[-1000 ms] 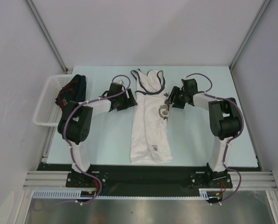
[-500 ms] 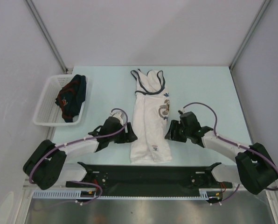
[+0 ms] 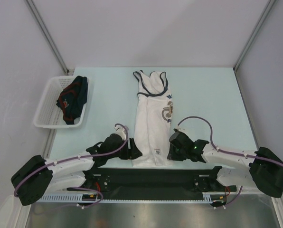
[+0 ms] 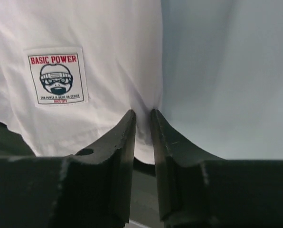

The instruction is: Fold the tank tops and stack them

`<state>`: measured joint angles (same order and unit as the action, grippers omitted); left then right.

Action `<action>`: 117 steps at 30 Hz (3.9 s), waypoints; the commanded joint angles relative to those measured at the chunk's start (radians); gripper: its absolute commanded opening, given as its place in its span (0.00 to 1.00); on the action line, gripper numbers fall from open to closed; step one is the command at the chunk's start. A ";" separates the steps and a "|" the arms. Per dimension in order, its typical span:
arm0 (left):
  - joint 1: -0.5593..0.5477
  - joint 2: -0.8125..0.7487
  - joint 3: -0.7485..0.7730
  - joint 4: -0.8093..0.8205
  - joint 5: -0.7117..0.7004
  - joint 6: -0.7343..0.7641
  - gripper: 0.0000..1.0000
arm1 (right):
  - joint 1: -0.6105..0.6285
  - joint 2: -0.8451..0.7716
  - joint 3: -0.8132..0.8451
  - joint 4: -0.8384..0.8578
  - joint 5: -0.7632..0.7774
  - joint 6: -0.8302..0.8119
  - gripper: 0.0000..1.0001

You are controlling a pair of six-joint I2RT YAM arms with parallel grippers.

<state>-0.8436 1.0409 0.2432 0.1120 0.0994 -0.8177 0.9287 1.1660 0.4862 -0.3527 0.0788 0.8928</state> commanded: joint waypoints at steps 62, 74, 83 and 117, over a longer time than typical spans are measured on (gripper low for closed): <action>-0.341 0.111 0.304 -0.209 -0.110 -0.067 0.51 | 0.381 -0.031 0.247 -0.200 0.230 0.074 0.06; -0.431 0.320 0.340 -0.127 -0.109 -0.083 0.45 | 0.369 -0.035 0.195 -0.143 0.202 0.086 0.06; -0.442 0.104 0.228 -0.239 -0.179 -0.143 0.46 | 0.392 0.026 0.186 -0.034 0.141 0.063 0.08; -0.328 -0.193 0.054 -0.380 -0.193 -0.167 0.70 | 0.434 -0.093 0.098 -0.127 0.185 0.158 0.62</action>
<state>-1.1759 0.8440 0.3016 -0.3382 -0.1249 -0.9691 1.3796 1.1172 0.6128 -0.3523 0.2050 1.0073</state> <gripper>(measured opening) 0.688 0.613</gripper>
